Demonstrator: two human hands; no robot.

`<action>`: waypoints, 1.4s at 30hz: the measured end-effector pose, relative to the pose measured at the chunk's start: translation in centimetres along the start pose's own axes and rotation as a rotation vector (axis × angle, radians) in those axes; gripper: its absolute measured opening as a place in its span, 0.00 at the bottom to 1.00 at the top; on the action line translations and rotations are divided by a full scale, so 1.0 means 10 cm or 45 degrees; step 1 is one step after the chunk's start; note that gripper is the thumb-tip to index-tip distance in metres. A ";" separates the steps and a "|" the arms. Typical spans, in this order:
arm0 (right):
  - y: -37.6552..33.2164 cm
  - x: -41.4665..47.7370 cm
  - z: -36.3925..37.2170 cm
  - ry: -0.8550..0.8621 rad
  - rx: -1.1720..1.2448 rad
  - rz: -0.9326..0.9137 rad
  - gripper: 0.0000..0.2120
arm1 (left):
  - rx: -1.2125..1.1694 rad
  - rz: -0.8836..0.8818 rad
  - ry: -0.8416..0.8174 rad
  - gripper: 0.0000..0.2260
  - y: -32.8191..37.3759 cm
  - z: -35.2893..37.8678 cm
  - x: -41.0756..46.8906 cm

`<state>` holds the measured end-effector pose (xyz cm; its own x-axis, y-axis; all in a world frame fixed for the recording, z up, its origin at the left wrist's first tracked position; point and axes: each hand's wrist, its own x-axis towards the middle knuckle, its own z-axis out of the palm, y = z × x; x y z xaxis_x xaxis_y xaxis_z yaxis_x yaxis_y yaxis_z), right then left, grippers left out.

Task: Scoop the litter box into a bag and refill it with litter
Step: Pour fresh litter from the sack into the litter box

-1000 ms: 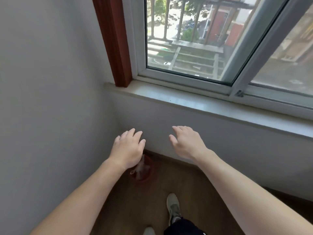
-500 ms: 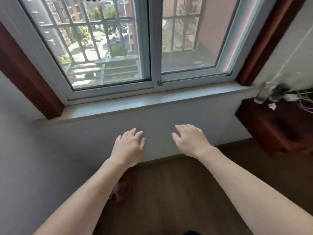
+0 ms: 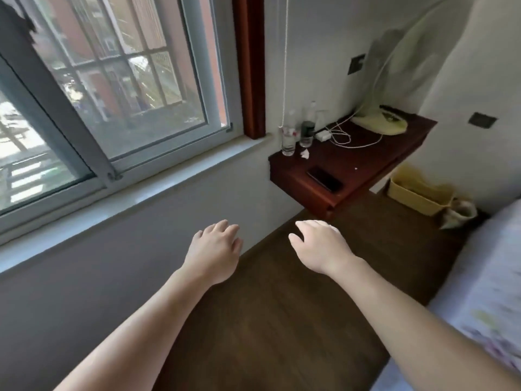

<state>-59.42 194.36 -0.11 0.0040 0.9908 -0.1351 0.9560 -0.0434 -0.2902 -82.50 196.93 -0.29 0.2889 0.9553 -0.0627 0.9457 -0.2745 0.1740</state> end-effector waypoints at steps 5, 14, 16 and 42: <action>1.03 -0.27 -0.28 0.081 -0.018 0.212 0.24 | 0.020 0.246 -0.016 0.18 1.01 0.15 0.42; 2.34 -0.56 -0.63 0.162 -0.014 0.545 0.23 | 0.031 0.523 -0.088 0.21 2.35 0.33 1.11; 2.55 -0.54 -0.70 0.183 -0.001 0.591 0.24 | 0.025 0.578 -0.098 0.21 2.59 0.35 1.29; 5.24 0.89 -1.36 0.352 0.134 1.141 0.14 | -0.008 0.972 -0.240 0.22 5.05 0.75 4.47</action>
<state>-5.34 202.61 -3.62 0.8070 0.5774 -0.1239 0.5317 -0.8017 -0.2729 -20.70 224.89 -1.67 0.8793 0.4679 -0.0891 0.4748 -0.8462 0.2417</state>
